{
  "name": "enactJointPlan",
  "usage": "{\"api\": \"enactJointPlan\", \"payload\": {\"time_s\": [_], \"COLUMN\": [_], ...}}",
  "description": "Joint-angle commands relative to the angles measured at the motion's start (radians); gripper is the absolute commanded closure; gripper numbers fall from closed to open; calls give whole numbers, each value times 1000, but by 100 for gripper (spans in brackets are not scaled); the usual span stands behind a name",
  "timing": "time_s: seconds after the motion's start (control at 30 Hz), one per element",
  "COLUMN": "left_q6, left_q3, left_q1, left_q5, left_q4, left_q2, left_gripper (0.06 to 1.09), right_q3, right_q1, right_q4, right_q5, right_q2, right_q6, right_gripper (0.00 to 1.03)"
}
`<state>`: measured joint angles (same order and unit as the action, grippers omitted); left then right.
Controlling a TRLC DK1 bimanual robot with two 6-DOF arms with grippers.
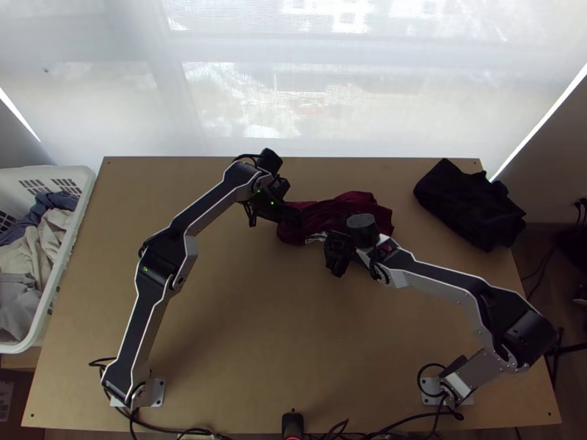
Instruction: Fold the t-shirt
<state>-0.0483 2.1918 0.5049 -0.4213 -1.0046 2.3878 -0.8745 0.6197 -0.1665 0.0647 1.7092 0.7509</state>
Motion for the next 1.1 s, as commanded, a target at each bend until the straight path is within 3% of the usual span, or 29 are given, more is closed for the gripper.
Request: {"api": "enactJointPlan", "payload": {"time_s": [0.0,0.4,0.47,0.5,0.57,0.63,1.07], "left_q6": [-1,-1,-1,-1,-1,-1,-2], "left_q3": [-1,-1,-1,-1,-1,-1,-32], "left_q1": [0,14,14,12,12,9,-23], "left_q5": [-1,1,1,1,1,1,3], "left_q4": [-11,-19,-23,-25,-31,-35,-63], "left_q2": [-4,-10,-12,-13,-13,-15,-67], "left_gripper": [10,10,10,10,10,10,10], "right_q3": [-1,-150,-169,-176,-185,-179,-132], "right_q1": [-20,-43,-46,-46,-48,-55,-178], "right_q4": [-74,-105,-100,-88,-53,-44,128], "right_q5": [11,55,55,55,55,55,27], "right_q2": [70,259,282,293,299,299,-65], "right_q6": [36,34,24,24,10,-8,-163], "right_gripper": [5,5,20,35,75,100,100]}}
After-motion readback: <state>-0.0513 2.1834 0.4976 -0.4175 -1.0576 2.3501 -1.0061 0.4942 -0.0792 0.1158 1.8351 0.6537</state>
